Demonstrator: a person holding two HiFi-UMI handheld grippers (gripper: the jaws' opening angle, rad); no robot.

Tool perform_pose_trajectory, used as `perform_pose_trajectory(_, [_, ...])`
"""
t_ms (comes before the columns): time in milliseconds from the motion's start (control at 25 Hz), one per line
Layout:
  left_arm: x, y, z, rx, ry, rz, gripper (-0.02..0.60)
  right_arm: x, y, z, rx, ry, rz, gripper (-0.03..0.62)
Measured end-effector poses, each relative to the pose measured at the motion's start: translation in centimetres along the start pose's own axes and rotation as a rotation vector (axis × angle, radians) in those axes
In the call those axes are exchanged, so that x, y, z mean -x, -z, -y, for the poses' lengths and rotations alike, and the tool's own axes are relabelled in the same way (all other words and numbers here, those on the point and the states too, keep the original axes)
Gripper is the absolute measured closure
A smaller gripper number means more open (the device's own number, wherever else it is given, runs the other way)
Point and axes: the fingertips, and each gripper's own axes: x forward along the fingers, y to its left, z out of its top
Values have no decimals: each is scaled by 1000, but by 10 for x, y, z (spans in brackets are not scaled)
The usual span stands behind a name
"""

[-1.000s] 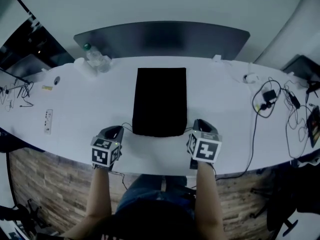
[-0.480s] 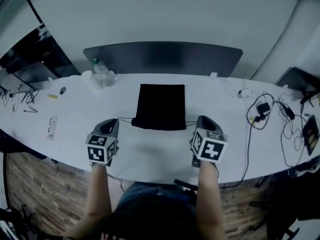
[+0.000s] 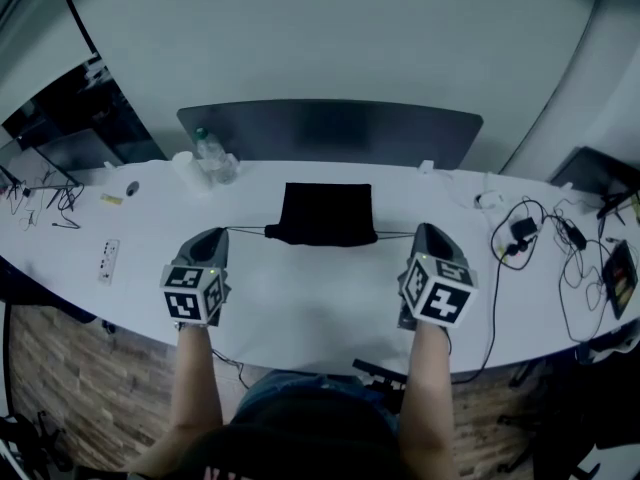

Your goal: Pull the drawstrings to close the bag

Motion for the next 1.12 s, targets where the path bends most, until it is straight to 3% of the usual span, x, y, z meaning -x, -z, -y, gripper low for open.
perform_pose_trajectory(440, [4, -34, -16, -41, -26, 70, 569, 9, -39, 7, 39, 21, 99, 585])
perform_pose_trajectory(920, [5, -62, -35, -51, -110, 130, 569, 21, -62, 5, 298, 96, 190, 585])
perform_pose_trajectory(1120, [3, -70, -39, -54, -120, 137, 569, 21, -64, 9, 292, 97, 181, 585])
